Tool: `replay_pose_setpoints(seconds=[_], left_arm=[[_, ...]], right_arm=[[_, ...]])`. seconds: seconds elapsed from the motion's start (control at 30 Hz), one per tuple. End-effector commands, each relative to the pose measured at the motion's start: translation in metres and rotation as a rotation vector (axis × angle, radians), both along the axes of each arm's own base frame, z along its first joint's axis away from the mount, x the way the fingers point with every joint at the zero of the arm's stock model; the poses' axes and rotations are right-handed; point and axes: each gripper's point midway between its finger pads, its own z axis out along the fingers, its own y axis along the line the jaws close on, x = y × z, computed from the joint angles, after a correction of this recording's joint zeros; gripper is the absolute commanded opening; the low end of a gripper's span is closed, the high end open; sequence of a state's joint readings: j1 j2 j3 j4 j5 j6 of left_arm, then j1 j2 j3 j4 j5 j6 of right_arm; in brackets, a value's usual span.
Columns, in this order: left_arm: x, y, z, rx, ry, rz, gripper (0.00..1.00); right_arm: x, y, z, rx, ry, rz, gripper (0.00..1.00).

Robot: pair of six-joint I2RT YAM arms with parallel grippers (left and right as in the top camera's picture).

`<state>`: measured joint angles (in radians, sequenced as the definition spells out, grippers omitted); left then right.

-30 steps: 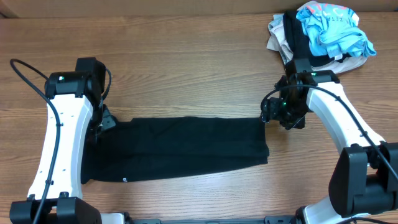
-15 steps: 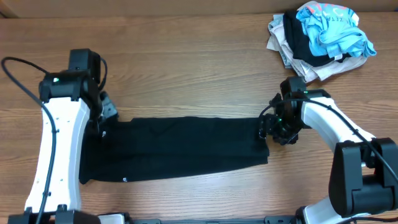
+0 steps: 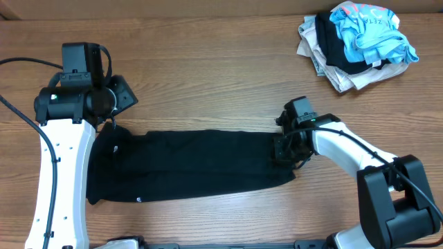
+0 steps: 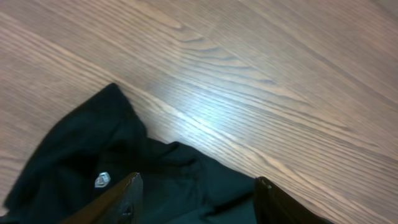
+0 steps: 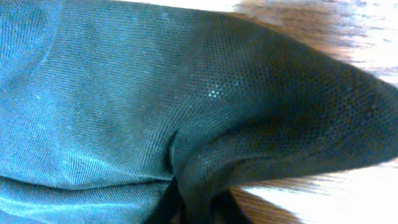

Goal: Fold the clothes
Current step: 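Release the left gripper and fold the right end leftward with the right gripper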

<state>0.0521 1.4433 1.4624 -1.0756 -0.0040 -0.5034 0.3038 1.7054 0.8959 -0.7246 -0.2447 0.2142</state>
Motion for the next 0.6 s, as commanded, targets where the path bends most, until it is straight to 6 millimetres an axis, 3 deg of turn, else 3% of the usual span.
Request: replay_pose_setpoints(seconds=[0.0,0.13,0.43,0.5,0.57], left_arm=[[0.003,-0.012,0.012,-0.043,-0.039,-0.041,0.6],[0.004,-0.012,0.011,-0.03,-0.037,-0.064,0.6],[0.005,-0.012,0.009,0.0,-0.032,-0.11,0.66],[0.004,-0.011,0.009,0.003,-0.032,-0.11,0.67],[0.005,-0.011,0.009,0.004,-0.033,-0.109,0.68]], right_arm=[[-0.005,-0.015,-0.008,-0.079,0.039,-0.108,0.04],[0.007,-0.039,0.006,-0.079,0.054,-0.225,0.04],[0.038,-0.127,0.075,-0.075,0.031,-0.477,0.04],[0.042,-0.137,0.09,-0.069,0.019,-0.475,0.04],[0.046,-0.131,0.11,-0.041,-0.01,-0.404,0.04]])
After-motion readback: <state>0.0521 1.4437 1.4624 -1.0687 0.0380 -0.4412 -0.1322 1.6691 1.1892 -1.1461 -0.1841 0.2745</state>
